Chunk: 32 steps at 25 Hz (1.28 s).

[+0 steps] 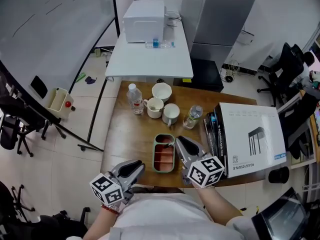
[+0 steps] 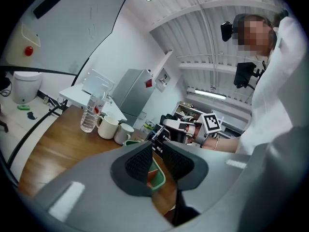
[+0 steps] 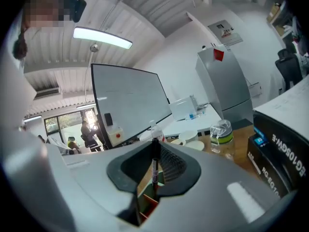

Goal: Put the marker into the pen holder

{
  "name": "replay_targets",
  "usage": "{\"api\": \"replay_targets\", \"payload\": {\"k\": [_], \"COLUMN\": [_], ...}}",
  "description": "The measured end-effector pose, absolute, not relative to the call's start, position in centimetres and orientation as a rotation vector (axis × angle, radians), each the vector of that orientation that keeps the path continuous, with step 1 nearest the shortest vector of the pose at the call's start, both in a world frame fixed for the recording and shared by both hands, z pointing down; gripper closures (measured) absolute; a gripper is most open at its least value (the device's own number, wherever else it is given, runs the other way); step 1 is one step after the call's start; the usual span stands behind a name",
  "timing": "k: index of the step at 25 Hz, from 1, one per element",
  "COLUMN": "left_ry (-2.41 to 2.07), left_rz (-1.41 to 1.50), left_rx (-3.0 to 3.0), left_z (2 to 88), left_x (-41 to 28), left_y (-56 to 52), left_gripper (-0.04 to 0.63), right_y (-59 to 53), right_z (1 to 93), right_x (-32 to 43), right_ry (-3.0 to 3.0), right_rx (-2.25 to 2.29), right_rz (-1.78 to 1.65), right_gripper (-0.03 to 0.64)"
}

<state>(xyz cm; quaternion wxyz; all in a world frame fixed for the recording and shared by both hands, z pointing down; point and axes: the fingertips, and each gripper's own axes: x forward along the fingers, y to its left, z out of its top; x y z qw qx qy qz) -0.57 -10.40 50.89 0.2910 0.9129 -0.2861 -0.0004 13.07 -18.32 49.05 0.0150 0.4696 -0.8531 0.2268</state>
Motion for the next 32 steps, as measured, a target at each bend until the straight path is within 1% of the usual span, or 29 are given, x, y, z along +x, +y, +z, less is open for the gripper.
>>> {"api": "replay_targets", "payload": {"k": [5,13,15,16,21,25,27,30,32], "left_ry": [-0.705,-0.701,-0.692,-0.681,-0.613,-0.619,-0.612,-0.589,-0.586], "left_rz": [0.054,0.076,0.059,0.061,0.066,0.024,0.023,0.032,0.027], "left_rx": [2.449,2.448,2.441,2.442,2.453,2.461,2.463,2.466,2.469], "left_z": [50.2,49.9,50.2,50.3,50.4,50.2,50.0,50.1,50.3], "left_x": [0.2,-2.2,-2.6,-2.7,-2.2,-2.7,-2.7,-2.6,-2.7], "left_y": [-9.9,-10.2,-10.1,-10.1,-9.9,-10.7,-10.8,-10.4,-10.3], "left_gripper": [0.526,0.528,0.528,0.528,0.528,0.528,0.528,0.528,0.528], "right_y": [-19.0,-17.1,-16.3,-16.1,-13.9,-14.1,-14.9,-16.0,-16.6], "right_z": [53.0,59.1,59.6,59.8,60.6,59.3,58.9,59.3,59.4], "right_x": [12.7,12.5,12.6,12.5,14.0,14.8,14.7,13.8,13.2], "right_ry": [-2.629,-2.476,-2.449,-2.440,-2.374,-2.376,-2.379,-2.372,-2.360], "right_rx": [1.507,1.547,1.531,1.523,1.546,1.581,1.569,1.515,1.501], "right_rz": [0.769,0.744,0.739,0.742,0.797,0.783,0.767,0.763,0.731], "right_gripper": [0.584,0.588,0.527,0.515,0.505,0.505,0.503,0.479,0.481]}}
